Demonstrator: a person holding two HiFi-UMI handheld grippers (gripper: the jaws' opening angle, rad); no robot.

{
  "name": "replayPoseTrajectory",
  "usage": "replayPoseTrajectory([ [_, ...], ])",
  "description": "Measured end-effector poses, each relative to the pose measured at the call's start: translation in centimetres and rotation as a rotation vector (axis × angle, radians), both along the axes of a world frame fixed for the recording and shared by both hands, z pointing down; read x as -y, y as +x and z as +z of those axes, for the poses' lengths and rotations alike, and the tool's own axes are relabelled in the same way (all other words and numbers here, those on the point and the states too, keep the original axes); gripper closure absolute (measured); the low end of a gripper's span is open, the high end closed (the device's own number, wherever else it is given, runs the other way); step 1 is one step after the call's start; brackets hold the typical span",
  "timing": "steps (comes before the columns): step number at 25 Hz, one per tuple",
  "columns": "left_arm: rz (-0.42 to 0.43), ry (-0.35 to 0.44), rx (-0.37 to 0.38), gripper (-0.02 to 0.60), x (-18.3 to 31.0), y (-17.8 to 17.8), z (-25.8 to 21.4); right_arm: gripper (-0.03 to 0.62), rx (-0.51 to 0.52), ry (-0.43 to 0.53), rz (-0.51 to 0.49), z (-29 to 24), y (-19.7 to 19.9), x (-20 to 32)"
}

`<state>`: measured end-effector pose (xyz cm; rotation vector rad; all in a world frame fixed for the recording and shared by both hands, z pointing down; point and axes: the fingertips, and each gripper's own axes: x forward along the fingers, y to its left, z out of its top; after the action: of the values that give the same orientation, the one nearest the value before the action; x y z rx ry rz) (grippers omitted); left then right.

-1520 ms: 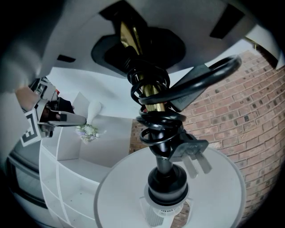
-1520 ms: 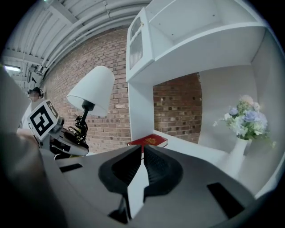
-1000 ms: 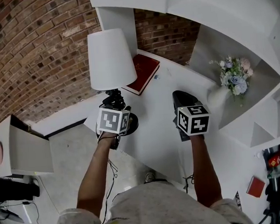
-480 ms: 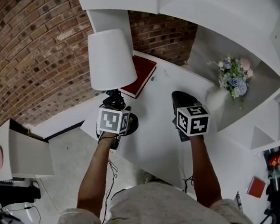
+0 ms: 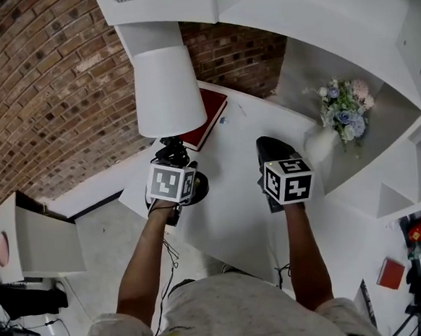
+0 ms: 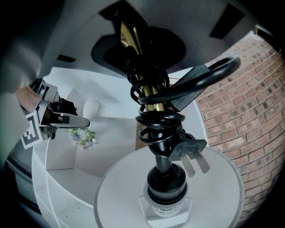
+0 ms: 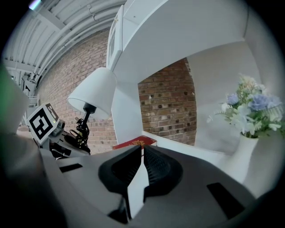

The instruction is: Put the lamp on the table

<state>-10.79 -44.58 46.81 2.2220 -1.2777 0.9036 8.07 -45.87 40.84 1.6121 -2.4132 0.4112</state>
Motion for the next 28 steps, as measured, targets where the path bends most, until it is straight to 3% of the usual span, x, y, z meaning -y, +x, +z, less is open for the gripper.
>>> replayPoseTrajectory([
  [16,0.087,0.005,-0.006,0.483,0.6,1.6,0.2,0.589,-0.019,0.003,0.085,-0.2,1.8,-1.1],
  [28,0.27,0.005,-0.017,0.483,3.2,1.6,0.5,0.589,-0.042,0.004,0.276,-0.9,1.9,-1.9],
])
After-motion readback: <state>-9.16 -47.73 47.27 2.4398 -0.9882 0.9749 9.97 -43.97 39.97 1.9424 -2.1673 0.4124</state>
